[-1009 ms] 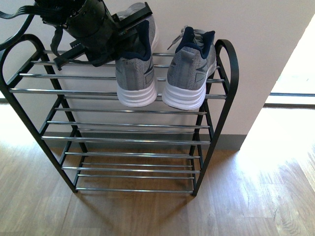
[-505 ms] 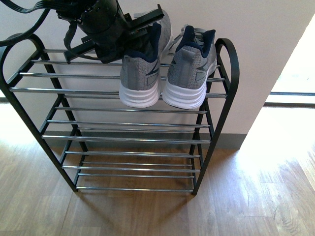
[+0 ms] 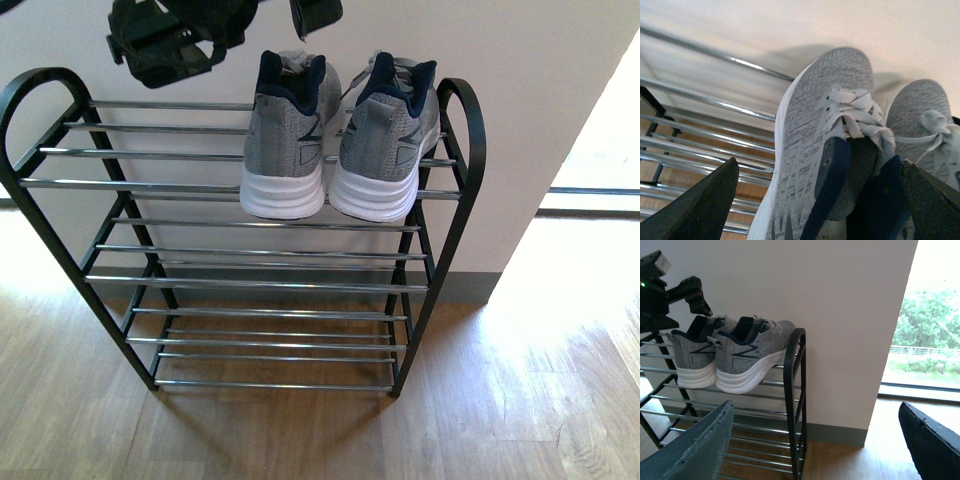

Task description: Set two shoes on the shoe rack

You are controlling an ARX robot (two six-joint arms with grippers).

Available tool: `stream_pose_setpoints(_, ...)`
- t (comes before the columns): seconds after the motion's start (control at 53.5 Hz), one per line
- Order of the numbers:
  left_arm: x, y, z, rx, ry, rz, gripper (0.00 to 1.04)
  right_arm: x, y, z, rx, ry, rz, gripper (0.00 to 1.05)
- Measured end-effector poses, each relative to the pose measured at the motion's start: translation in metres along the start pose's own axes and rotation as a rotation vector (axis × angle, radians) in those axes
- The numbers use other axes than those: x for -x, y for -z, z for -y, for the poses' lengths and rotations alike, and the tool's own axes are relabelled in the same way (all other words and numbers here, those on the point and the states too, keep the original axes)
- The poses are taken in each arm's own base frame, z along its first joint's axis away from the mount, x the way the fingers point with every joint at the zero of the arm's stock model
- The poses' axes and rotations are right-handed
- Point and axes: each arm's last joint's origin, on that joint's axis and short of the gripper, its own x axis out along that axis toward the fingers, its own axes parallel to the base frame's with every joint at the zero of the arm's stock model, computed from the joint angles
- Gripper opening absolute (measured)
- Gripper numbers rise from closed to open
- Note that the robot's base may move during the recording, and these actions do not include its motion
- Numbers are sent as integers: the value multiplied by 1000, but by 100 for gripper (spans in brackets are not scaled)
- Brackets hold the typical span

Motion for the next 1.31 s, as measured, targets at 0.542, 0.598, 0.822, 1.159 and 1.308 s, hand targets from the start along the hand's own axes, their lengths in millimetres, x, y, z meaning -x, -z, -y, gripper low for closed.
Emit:
stream_pose_setpoints(0.542,141,32,-28,-80,-116,381,95,0,0,0,0,0,0,96)
stream_pose_setpoints(0.598,158,48,-36,-135,-160,412,95,0,0,0,0,0,0,96)
stream_pose_setpoints(0.822,195,92,-73,-180,-263,432,95,0,0,0,0,0,0,96)
stream_pose_setpoints(1.159,201,114,-104,-60,-128,536,88,0,0,0,0,0,0,96)
stream_pose_setpoints(1.308,218,118,-137,-307,-22,570,54,0,0,0,0,0,0,96)
